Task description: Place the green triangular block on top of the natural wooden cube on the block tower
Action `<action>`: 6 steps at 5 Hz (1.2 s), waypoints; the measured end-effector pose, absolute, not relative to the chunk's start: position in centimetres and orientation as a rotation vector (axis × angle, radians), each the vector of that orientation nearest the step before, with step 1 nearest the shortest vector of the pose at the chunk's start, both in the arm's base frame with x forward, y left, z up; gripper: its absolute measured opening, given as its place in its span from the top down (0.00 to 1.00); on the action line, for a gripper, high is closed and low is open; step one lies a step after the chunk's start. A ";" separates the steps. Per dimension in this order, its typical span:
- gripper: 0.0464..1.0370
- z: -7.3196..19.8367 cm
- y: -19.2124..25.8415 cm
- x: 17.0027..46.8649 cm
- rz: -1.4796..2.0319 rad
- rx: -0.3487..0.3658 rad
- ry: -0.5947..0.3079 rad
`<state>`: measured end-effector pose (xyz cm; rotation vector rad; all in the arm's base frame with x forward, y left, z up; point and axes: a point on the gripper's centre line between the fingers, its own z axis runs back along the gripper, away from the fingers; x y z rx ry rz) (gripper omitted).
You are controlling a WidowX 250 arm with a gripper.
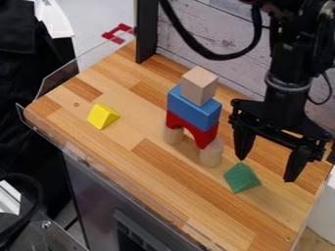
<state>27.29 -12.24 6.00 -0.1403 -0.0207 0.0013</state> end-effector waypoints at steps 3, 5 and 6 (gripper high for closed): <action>0.04 4.5 -12.8 27.5 -0.016 -0.124 0.015; 0.04 4.1 -13.1 27.7 -0.096 -0.065 0.002; 0.04 3.6 -12.8 27.8 -0.121 -0.050 -0.018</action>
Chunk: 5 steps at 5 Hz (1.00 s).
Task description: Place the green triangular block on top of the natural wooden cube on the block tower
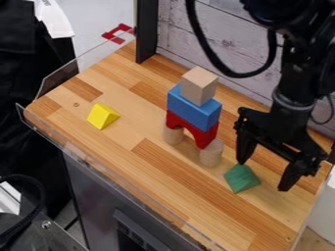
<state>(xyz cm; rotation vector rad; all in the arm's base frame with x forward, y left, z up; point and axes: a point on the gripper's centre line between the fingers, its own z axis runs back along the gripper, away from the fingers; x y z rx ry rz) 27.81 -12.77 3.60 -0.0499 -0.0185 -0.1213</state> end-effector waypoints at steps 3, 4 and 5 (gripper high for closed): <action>0.04 2.3 -11.7 27.9 -0.130 -0.040 0.001; 0.04 2.2 -11.7 28.4 -0.131 -0.030 0.006; 0.04 2.1 -11.4 28.5 -0.119 -0.026 0.013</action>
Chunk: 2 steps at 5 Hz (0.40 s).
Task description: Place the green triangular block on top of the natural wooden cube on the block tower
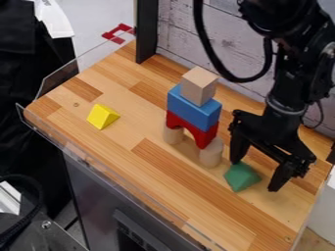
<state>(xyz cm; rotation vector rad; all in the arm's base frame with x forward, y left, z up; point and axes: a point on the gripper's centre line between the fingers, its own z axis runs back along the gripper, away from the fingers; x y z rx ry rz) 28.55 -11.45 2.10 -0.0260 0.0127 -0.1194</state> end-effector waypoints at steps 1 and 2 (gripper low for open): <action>0.04 1.6 -11.3 28.4 -0.120 -0.014 0.027; 0.04 1.7 -11.2 28.5 -0.117 -0.007 0.026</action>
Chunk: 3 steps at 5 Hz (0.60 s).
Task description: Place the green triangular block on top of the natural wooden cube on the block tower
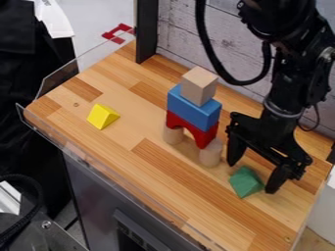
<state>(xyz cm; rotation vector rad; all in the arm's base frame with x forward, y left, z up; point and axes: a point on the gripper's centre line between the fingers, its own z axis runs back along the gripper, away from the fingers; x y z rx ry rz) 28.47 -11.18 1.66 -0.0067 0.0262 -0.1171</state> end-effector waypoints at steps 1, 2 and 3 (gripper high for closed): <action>0.04 1.1 -11.0 28.2 -0.117 0.006 0.046; 0.04 0.9 -11.0 28.2 -0.127 0.008 0.052; 0.04 0.7 -11.1 27.7 -0.138 0.011 0.067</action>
